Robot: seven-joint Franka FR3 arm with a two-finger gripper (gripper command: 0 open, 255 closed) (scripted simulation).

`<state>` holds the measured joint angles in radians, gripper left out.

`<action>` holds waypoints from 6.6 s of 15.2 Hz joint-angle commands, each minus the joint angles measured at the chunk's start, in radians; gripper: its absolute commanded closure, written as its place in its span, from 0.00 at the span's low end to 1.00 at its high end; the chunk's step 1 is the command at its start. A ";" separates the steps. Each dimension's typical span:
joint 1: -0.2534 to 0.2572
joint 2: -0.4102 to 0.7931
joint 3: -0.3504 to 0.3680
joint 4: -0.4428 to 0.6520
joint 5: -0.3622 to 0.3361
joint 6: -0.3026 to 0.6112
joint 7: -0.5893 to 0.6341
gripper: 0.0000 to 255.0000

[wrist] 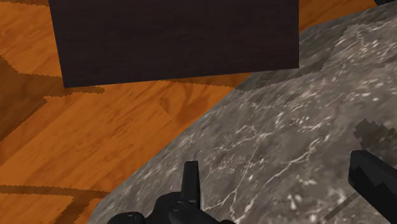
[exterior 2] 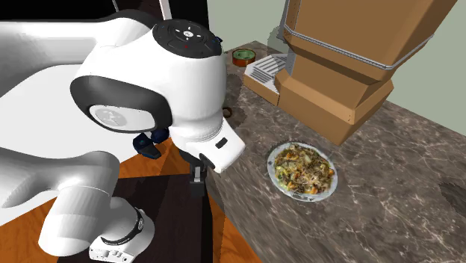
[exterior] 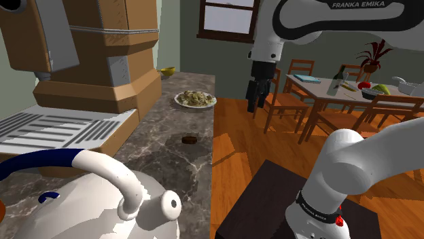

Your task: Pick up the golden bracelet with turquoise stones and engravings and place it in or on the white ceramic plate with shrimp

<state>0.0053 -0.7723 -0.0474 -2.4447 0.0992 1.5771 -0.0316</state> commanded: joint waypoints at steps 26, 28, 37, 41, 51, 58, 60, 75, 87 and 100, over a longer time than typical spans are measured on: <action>0.161 0.531 0.289 0.361 0.287 0.154 0.377 0.00; 0.164 0.530 0.295 0.336 0.291 0.180 0.375 0.00; 0.167 0.531 0.299 0.317 0.295 0.200 0.374 0.00; 0.167 0.531 0.299 0.317 0.295 0.200 0.374 1.00; 0.165 0.524 0.295 0.363 0.291 0.150 0.388 1.00; 0.163 0.522 0.287 0.453 0.284 0.061 0.414 1.00; 0.162 0.524 0.286 0.481 0.283 0.036 0.422 1.00; 0.093 0.637 0.190 0.709 0.225 -0.124 0.316 1.00; 0.109 0.452 0.243 0.380 0.100 0.137 0.316 0.00; 0.120 0.423 0.274 0.223 0.092 0.285 0.328 0.00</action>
<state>0.1257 -0.3497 0.2262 -2.2198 0.1908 1.8609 0.2968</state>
